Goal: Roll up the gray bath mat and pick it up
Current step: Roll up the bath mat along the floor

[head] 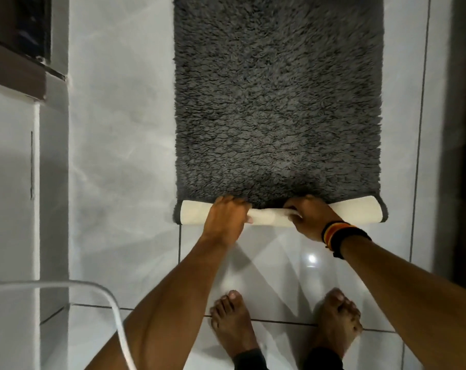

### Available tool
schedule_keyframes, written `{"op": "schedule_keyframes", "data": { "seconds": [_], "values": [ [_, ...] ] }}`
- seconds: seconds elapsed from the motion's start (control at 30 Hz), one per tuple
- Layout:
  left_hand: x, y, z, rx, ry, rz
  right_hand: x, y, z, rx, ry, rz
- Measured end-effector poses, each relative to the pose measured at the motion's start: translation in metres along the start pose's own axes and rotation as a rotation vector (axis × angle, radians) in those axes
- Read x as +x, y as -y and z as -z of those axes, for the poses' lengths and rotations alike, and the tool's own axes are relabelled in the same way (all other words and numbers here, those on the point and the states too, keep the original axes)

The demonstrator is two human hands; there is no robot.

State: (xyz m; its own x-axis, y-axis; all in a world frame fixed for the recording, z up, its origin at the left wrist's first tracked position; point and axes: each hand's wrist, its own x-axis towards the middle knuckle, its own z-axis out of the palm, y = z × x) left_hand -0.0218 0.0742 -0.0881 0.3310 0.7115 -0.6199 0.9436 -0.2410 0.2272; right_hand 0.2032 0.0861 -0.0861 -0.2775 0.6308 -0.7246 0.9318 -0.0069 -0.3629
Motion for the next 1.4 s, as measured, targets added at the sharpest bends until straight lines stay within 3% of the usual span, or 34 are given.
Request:
{"op": "schedule_keyframes", "data": {
  "seconds": [0.2, 0.3, 0.37, 0.47, 0.5, 0.6, 0.7, 0.8, 0.97, 1.13, 1.23, 1.4],
  "values": [
    [0.032, 0.021, 0.045, -0.471, 0.262, 0.237, -0.040, 0.006, -0.013, -0.262, -0.415, -0.023],
    [0.041, 0.023, 0.049, -0.521, 0.246, 0.272, -0.050, 0.000, -0.033, -0.339, -0.293, -0.033],
    [0.035, 0.017, 0.045, -0.344, 0.096, 0.224, -0.044, -0.003, -0.035, -0.336, -0.231, -0.058],
    [0.009, 0.004, 0.027, -0.091, -0.385, 0.129, -0.011, -0.002, -0.018, -0.356, -0.295, -0.086],
    [0.003, -0.004, 0.019, -0.092, -0.448, 0.075, -0.001, -0.002, -0.009, -0.344, -0.291, -0.107],
    [-0.014, -0.033, -0.006, -0.192, -0.269, 0.002, 0.020, -0.004, 0.007, -0.328, -0.271, -0.093],
    [0.000, -0.046, -0.014, -0.197, -0.158, 0.038, 0.025, -0.010, 0.021, -0.313, -0.313, -0.071],
    [0.023, -0.041, 0.002, -0.148, -0.152, 0.077, 0.012, -0.011, 0.014, -0.253, -0.408, -0.061],
    [0.054, -0.025, 0.048, -0.142, -0.103, 0.060, -0.002, -0.004, 0.006, -0.247, -0.303, 0.006],
    [0.044, -0.029, 0.061, -0.169, -0.196, 0.011, 0.046, 0.006, 0.056, -0.253, -0.324, -0.052],
    [0.050, -0.024, 0.050, -0.207, -0.152, 0.076, 0.080, 0.011, 0.093, -0.209, -0.354, -0.063],
    [0.090, 0.000, 0.086, -0.172, -0.204, 0.040, 0.076, 0.017, 0.103, -0.167, -0.474, -0.004]
  ]
}}
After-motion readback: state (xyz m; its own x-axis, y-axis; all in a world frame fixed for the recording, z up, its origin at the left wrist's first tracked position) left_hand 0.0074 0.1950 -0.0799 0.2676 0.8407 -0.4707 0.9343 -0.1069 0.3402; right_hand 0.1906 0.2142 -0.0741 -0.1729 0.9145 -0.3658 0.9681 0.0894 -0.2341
